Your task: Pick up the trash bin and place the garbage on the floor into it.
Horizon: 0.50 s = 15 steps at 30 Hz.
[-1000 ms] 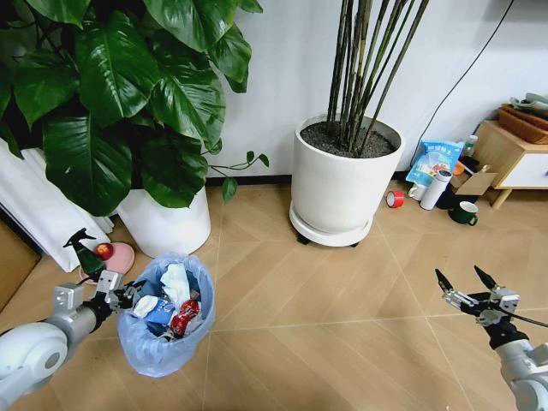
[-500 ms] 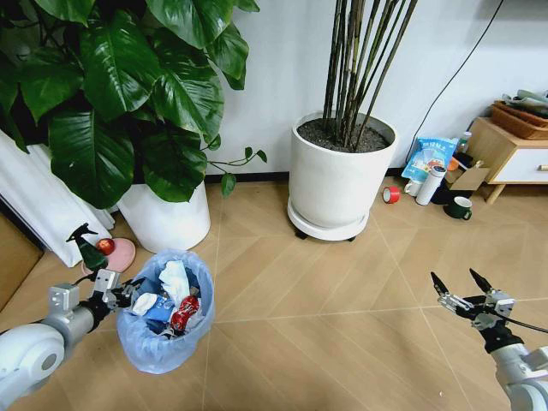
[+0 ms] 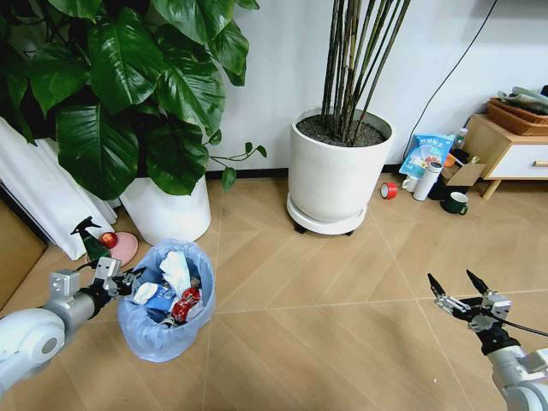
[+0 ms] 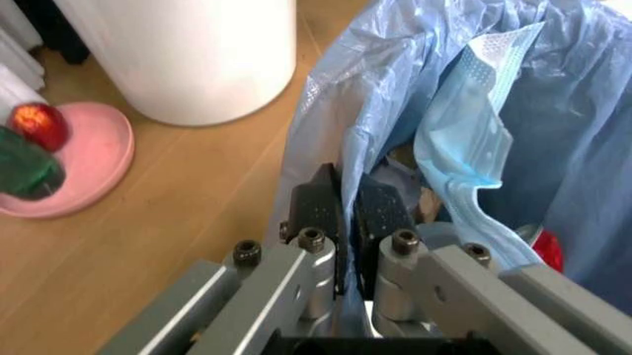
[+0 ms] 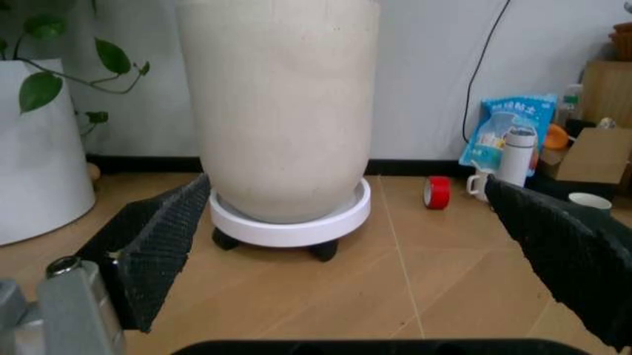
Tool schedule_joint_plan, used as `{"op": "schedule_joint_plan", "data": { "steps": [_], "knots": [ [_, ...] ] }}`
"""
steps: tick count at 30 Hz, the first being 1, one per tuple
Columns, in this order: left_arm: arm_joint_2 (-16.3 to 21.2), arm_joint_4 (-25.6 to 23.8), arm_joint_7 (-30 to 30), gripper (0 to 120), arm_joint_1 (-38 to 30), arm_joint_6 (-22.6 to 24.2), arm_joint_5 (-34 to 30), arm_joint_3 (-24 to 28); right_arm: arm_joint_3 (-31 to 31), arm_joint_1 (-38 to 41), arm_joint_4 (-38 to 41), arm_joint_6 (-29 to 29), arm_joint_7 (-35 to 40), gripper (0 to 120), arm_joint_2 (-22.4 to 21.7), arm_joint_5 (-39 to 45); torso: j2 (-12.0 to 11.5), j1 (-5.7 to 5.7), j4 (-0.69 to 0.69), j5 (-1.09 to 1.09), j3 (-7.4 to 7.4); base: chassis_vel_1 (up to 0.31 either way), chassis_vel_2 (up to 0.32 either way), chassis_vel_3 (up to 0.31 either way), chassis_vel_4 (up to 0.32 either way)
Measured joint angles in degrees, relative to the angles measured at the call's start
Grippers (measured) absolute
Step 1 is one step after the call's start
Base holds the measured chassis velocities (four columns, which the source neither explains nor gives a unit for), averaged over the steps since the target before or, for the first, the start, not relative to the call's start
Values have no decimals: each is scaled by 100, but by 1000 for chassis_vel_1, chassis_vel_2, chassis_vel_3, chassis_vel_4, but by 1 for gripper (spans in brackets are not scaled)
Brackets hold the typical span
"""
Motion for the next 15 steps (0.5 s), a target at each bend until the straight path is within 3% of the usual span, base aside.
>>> {"op": "schedule_joint_plan", "data": {
  "steps": [6,15],
  "knots": [
    [-35,131,-10,0,-530,-6,-29,518,-9,-1,-50,0,-21,100,27,-35,0,0,-3,-2,0,62,-56,-51,53],
    [43,52,-147,0,-1145,33,-410,826,-17,22,-88,-4,-68,100,-108,33,0,0,-4,0,0,25,-46,-44,27]
  ]
}}
